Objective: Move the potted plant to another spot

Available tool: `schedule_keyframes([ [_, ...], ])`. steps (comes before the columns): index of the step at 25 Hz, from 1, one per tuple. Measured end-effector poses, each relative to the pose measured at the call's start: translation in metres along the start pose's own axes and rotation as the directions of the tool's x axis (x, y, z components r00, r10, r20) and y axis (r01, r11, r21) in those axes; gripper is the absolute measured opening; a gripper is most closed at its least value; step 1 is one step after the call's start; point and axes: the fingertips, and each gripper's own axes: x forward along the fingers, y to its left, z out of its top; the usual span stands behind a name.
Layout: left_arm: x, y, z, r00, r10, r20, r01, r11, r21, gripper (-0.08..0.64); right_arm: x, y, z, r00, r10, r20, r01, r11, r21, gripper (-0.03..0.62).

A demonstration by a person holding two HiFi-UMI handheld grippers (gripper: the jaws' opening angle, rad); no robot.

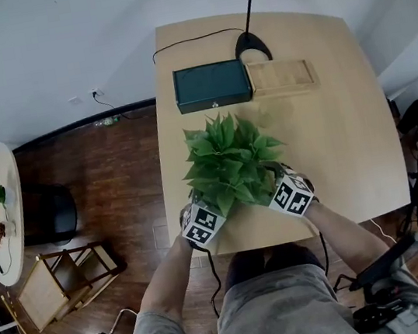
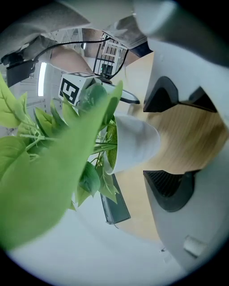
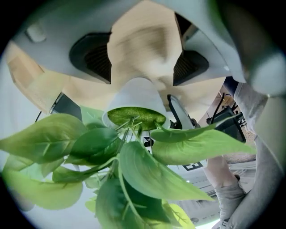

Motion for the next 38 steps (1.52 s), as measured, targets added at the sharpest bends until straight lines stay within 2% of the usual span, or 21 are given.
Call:
schedule_keyframes([
  [5,-0.017,-0.005,-0.006,0.998,0.065,-0.001,-0.065,0.997,-0.043,0.402,-0.013,0.007,0.001,1.0,0.013,0.02,-0.012,1.0,-0.011,0.443],
  [10,-0.037,-0.02,-0.004,0.989,0.151,0.009,-0.149,0.983,-0.111,0.385,-0.03,0.019,0.005,0.994,0.03,0.107,-0.036,0.998,0.056,0.442],
  [16,-0.068,-0.037,0.008,0.949,0.313,0.029,-0.3,0.929,-0.216,0.3,-0.051,0.033,0.012,0.981,0.049,0.187,-0.06,0.997,0.053,0.414],
  [20,-0.081,-0.054,0.021,0.929,0.368,0.046,-0.348,0.907,-0.238,0.234,-0.073,0.044,0.017,0.968,0.056,0.244,-0.073,0.996,0.059,0.351],
  [24,-0.092,-0.07,0.041,0.899,0.43,0.082,-0.396,0.879,-0.266,0.159,-0.095,0.054,0.021,0.954,0.049,0.295,-0.066,0.997,0.048,0.266],
  [30,-0.111,-0.107,0.075,0.856,0.497,0.145,-0.437,0.844,-0.311,0.041,-0.131,0.078,0.019,0.935,0.052,0.351,-0.068,0.997,0.034,0.221],
  [34,-0.12,-0.129,0.085,0.854,0.493,0.166,-0.425,0.845,-0.326,0.001,-0.148,0.095,0.02,0.928,0.046,0.369,-0.063,0.997,0.034,0.203],
  [38,-0.132,-0.147,0.086,0.86,0.469,0.199,-0.39,0.858,-0.335,0.0,-0.162,0.11,0.029,0.92,0.003,0.392,-0.024,0.999,0.048,0.177],
])
